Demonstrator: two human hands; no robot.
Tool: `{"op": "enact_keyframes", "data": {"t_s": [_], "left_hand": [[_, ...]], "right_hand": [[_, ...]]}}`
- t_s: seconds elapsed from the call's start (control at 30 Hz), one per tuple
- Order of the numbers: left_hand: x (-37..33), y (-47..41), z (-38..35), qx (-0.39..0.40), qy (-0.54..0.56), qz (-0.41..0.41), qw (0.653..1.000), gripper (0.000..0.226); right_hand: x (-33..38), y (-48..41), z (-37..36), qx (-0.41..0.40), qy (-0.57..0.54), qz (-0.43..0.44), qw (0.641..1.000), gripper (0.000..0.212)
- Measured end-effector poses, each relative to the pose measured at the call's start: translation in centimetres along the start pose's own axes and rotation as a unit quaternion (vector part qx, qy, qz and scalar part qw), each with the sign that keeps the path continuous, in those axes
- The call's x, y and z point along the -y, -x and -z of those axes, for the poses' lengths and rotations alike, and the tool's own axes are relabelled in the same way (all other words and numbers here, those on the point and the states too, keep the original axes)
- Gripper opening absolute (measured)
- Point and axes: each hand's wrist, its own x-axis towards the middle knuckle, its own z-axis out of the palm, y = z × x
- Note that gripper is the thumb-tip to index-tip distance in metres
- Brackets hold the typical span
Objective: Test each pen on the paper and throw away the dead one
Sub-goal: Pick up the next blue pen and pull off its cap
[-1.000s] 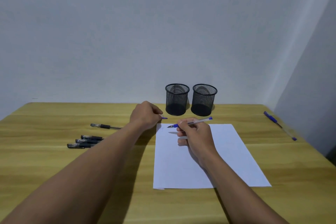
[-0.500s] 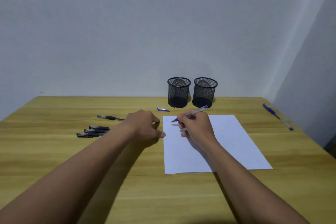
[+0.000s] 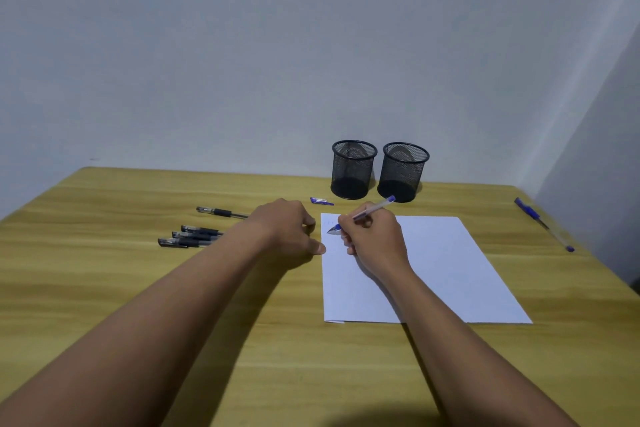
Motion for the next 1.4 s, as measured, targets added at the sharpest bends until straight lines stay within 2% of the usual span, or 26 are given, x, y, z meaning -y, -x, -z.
{"op": "enact_keyframes", "data": {"t_s": [0.27, 0.67, 1.0, 1.1, 1.27, 1.4], "left_hand": [[-0.15, 0.00, 0.16, 0.004, -0.004, 0.004, 1.000, 0.065], [-0.23, 0.17, 0.20, 0.002, 0.016, 0.012, 1.000, 0.065], [-0.08, -0.12, 0.21, 0.008, 0.020, 0.008, 1.000, 0.056], [-0.24, -0.09, 0.33, 0.010, 0.020, 0.014, 1.000, 0.062], [-0.50, 0.03, 0.40, 0.009, 0.012, 0.018, 1.000, 0.061], [-0.72, 0.18, 0.60, 0.012, 0.020, 0.020, 1.000, 0.062]], "right_hand": [[-0.05, 0.11, 0.03, 0.020, 0.007, -0.002, 1.000, 0.012], [0.19, 0.32, 0.30, -0.018, 0.025, -0.006, 1.000, 0.013], [0.34, 0.40, 0.41, -0.049, 0.030, 0.001, 0.998, 0.018], [0.42, 0.38, 0.42, -0.036, 0.028, -0.008, 0.999, 0.015], [0.48, 0.34, 0.52, -0.038, 0.010, -0.034, 0.999, 0.012], [0.86, -0.08, 0.79, -0.045, -0.084, -0.080, 0.992, 0.011]]}}
